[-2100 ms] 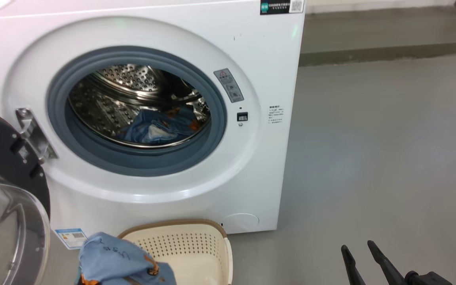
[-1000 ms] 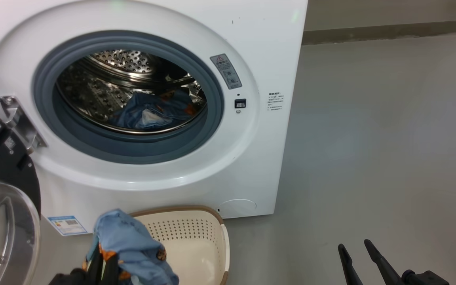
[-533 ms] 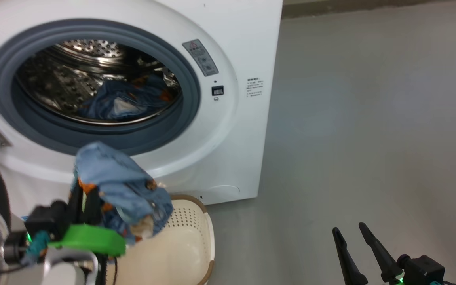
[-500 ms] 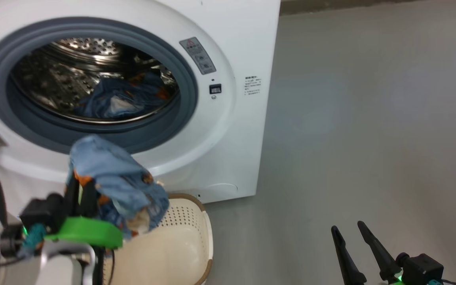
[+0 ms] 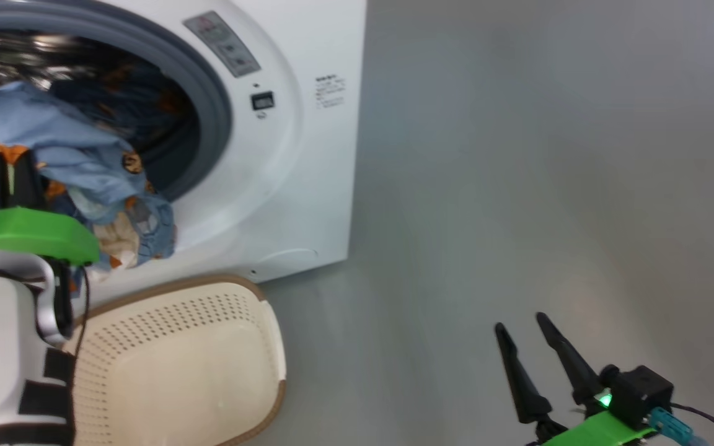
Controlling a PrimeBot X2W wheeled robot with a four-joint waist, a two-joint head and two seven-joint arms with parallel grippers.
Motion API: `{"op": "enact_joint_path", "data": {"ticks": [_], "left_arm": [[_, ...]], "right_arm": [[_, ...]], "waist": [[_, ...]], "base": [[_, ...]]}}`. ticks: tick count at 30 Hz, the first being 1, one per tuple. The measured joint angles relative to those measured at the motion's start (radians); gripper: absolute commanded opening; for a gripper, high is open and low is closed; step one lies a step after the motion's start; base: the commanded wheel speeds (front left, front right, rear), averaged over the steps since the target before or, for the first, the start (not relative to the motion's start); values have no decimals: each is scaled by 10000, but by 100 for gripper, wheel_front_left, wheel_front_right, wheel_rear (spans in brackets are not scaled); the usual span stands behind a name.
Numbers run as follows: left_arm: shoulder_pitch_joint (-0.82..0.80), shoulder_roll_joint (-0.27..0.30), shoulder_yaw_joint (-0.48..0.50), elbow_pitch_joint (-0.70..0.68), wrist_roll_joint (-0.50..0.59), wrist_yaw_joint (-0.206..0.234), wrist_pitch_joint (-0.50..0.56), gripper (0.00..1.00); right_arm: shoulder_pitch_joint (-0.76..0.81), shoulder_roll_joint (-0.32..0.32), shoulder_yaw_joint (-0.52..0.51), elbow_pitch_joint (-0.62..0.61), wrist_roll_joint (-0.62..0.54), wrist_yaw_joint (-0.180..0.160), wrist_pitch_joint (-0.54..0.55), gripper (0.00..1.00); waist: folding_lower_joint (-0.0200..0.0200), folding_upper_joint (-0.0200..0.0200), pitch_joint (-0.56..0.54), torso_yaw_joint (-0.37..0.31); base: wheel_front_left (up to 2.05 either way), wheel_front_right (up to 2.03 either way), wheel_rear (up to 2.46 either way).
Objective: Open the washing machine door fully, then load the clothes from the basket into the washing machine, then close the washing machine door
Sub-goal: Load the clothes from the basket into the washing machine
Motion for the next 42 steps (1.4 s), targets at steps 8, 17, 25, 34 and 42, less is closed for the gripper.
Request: {"op": "enact_joint_path", "data": {"ticks": [8, 17, 25, 34, 42], "left_arm": [[-1344, 738, 359, 1682, 211, -71, -2, 0], [-2294, 1271, 552, 3058, 447, -169, 0, 0], [-3416, 1570, 779, 3248, 422, -353, 0, 0], [-5005, 1860, 1189, 3204, 130, -650, 0, 0], [-5440, 1885, 1174, 3661, 276, -683, -10, 0]], "right_arm": [[-509, -8, 428, -8, -2, 0, 0, 100], [-524, -234, 727, -2, -13, 2, 0, 100], [-484, -372, 1083, -52, -12, 2, 0, 100], [-449, -364, 1074, -433, -12, 0, 0, 100], [-450, -272, 1022, -546, -12, 0, 0, 100]], "waist": [[0, 0, 992, -675], [0, 0, 1959, -1188], [-1, 0, 2389, -1292], [-1, 0, 3008, -1348], [-1, 0, 3481, -1412]], "base": [[0, 0, 0], [0, 0, 0], [0, 0, 0], [0, 0, 0], [0, 0, 0]]}}
